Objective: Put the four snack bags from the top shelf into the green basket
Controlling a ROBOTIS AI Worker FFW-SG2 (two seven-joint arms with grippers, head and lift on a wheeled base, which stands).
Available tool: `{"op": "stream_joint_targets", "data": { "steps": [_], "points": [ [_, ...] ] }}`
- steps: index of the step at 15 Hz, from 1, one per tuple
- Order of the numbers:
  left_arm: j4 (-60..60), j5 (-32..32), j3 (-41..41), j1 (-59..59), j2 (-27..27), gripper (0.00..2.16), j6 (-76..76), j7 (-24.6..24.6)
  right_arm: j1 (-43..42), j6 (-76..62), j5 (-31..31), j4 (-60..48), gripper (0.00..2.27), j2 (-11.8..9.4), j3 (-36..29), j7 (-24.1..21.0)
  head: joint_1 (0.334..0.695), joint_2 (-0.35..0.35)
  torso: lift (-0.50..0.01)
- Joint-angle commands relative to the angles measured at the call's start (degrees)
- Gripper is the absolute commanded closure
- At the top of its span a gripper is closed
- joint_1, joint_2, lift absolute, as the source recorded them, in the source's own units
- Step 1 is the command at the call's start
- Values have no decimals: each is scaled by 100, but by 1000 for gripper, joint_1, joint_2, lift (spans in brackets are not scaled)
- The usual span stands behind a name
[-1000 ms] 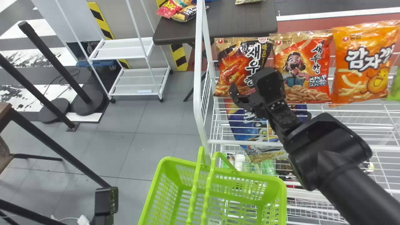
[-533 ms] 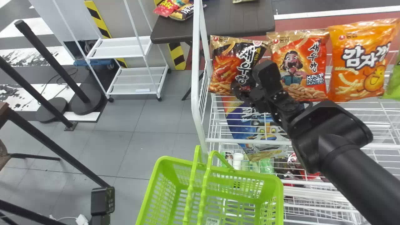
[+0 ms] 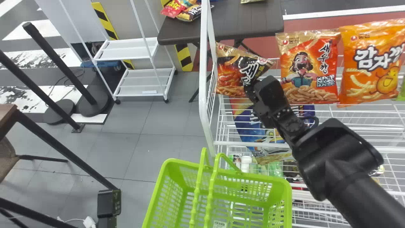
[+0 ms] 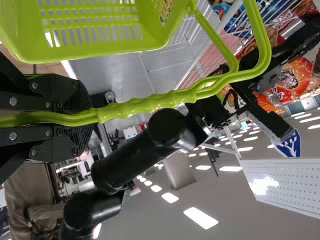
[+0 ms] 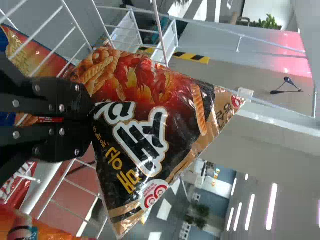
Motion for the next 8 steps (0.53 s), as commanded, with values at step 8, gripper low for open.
{"op": "stream_joint_targets", "data": {
  "steps": [8],
  "points": [
    [164, 42, 0, -228, 121, 2138, -17, 70, 1934, 480, 424, -2878, 2253, 40, -910, 97, 695, 207, -1]
  ]
}}
